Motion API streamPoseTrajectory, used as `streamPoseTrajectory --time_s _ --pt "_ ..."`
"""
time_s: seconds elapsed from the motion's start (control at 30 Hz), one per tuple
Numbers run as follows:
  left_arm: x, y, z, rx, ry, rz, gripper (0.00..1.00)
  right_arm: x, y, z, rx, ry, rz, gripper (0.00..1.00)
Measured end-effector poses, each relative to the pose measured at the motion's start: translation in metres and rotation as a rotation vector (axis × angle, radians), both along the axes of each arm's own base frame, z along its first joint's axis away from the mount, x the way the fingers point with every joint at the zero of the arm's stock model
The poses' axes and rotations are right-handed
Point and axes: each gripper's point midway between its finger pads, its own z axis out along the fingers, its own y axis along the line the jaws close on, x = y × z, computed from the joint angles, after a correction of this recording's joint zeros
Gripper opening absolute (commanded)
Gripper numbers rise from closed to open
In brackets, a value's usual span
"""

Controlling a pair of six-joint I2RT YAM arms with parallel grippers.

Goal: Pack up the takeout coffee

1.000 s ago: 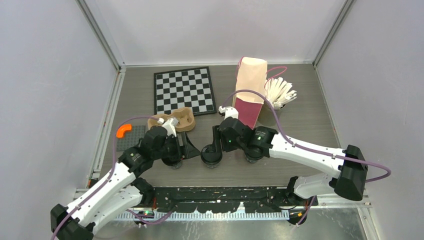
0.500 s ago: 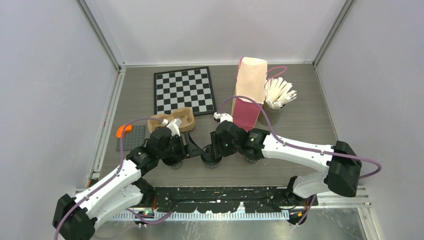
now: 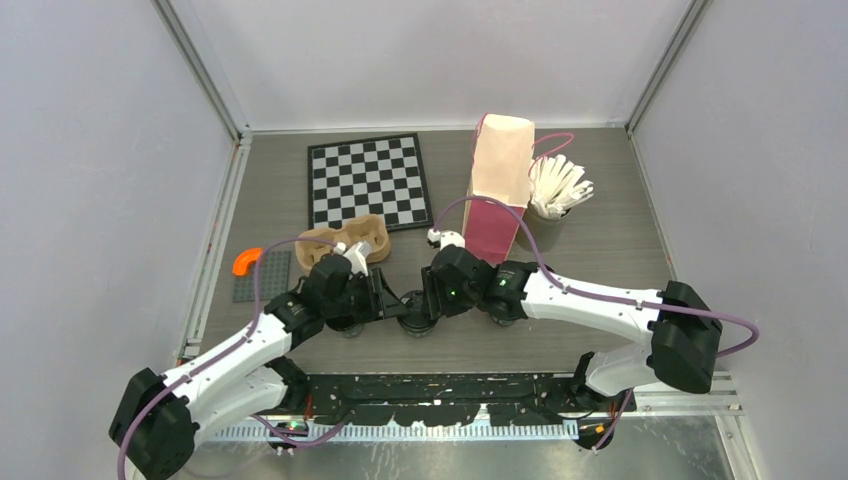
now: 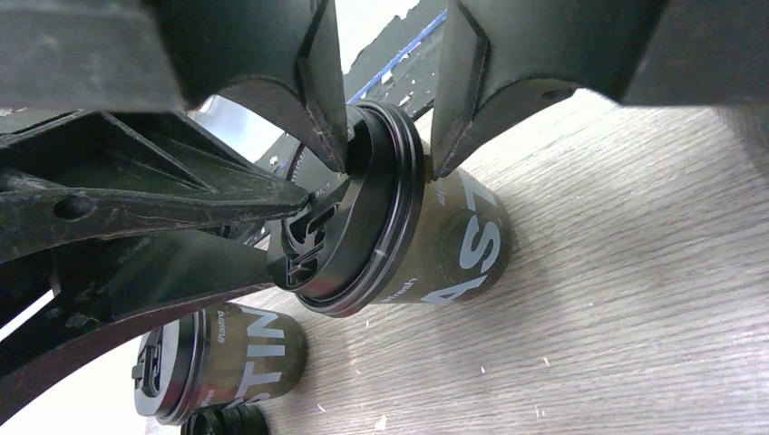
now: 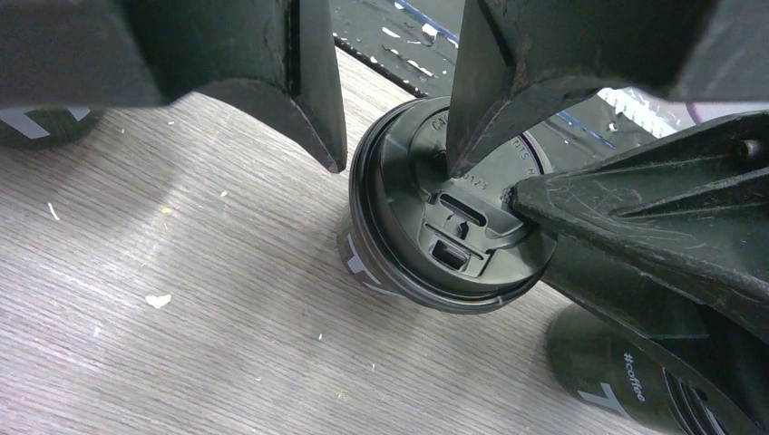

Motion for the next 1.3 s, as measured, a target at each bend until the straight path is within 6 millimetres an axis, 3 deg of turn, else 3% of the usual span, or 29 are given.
streamPoseTrajectory --time_s 0.2,0.7,0.93,1.3 --pt "0.001 -0.005 0.001 -0.015 -0.012 -0.017 0.32 -0.001 -0.005 0.001 -0.002 -0.005 -0.005 0.49" --pt "-0.008 -0.038 0.001 -0.044 -0.003 -0.145 0.31 0.007 -0.034 0.017 0.006 -0.046 -0.086 0.53" --pt "-0.008 -0.04 0.001 -0.049 -0.005 -0.152 0.29 0.0 -0.039 -0.002 -0.01 -0.009 -0.081 0.49" --pt "-0.005 -0.04 -0.001 -0.031 -0.031 -0.148 0.23 -0.002 -0.038 -0.006 0.092 -0.029 -0.106 0.44"
